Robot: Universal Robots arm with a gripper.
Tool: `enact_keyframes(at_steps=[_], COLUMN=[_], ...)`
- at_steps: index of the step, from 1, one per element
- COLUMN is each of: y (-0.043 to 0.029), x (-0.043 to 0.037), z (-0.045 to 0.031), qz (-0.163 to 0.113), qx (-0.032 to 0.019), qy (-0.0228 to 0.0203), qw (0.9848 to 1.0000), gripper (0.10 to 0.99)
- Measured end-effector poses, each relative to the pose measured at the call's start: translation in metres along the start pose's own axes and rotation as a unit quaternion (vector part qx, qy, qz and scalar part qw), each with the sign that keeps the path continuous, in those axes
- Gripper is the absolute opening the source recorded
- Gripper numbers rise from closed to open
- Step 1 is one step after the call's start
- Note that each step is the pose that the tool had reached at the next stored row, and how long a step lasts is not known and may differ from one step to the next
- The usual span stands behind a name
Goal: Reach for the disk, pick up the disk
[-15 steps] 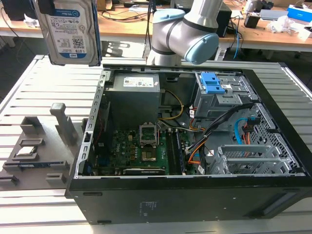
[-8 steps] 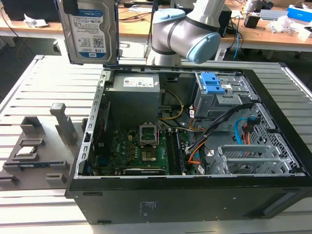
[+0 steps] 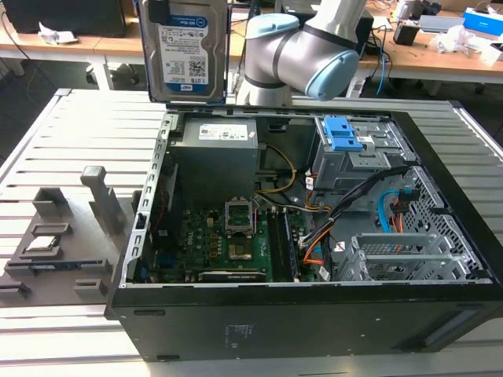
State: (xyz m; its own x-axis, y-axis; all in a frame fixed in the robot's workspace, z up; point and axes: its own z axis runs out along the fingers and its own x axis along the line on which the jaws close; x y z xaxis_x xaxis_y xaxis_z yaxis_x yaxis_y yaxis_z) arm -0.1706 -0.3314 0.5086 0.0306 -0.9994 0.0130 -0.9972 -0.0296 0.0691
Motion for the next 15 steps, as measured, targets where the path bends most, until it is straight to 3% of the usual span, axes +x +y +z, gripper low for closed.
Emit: enact_keyframes(at_steps=[4,8,10,12,14,15], y=[-0.0341,-0.0534,-0.0692,-0.0898,-0.0996,-0.1085], x=[-0.0027,-0.0042,-0.0056,-0.0074,-0.0082,-0.0089], z=[-0.0024,-0.0038,-0.0049,-0.0063,-0.0070,-0.0076], qz=[0.000,0.000,0.000,0.000,0.000,0.000], qx=[-0.0004,-0.0007,-0.0009,-0.0012,-0.0013,-0.0014], qy=[0.0000,0.0000,0.0000,0.0000,0.0000,0.0000], qw=[1.0000,1.0000,1.0000,1.0000,1.0000,1.0000], gripper=[0.365,0.365,0.365,0.365,0.365,0.365])
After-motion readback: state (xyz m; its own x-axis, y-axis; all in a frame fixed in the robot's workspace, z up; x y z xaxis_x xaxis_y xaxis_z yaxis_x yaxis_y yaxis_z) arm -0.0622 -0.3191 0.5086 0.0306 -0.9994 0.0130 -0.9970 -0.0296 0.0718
